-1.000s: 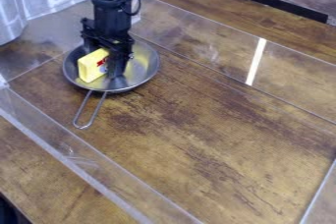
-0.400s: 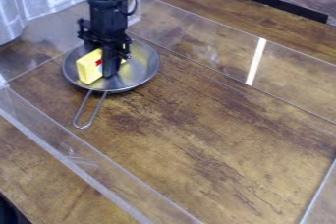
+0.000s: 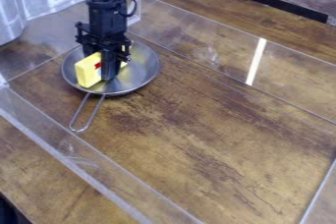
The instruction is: Remove the yellow object from inside the silver pan and put it on the table
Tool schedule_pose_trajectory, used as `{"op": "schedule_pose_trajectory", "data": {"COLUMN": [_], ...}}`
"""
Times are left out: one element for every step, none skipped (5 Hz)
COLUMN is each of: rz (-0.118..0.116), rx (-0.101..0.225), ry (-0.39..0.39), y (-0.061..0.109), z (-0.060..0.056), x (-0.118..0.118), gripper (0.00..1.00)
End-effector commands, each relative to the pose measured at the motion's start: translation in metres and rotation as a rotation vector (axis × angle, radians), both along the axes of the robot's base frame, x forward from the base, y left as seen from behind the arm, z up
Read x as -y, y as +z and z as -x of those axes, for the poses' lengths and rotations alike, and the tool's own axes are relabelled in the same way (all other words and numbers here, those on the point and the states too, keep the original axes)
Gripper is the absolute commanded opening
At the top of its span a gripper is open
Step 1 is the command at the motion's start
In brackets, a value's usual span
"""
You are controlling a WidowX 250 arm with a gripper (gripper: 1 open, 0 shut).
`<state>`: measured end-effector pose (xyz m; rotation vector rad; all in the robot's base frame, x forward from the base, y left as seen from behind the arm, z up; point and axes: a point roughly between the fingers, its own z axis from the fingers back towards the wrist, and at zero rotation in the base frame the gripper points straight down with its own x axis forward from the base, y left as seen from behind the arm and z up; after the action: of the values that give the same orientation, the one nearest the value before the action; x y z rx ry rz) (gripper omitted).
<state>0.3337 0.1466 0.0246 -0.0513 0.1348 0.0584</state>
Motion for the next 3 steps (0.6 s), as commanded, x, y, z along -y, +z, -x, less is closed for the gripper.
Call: {"op": "schedule_pose_trajectory", "data": {"rz": [-0.029, -0.025, -0.023], "rx": [0.081, 0.09, 0.098], "ry": [-0.017, -0.018, -0.019], "y": [0.037, 0.043, 0.049], "z": [-0.008, -0.008, -0.008], "x": [0.006, 0.009, 0.011], "gripper": [0.0, 0.0, 0.0]}}
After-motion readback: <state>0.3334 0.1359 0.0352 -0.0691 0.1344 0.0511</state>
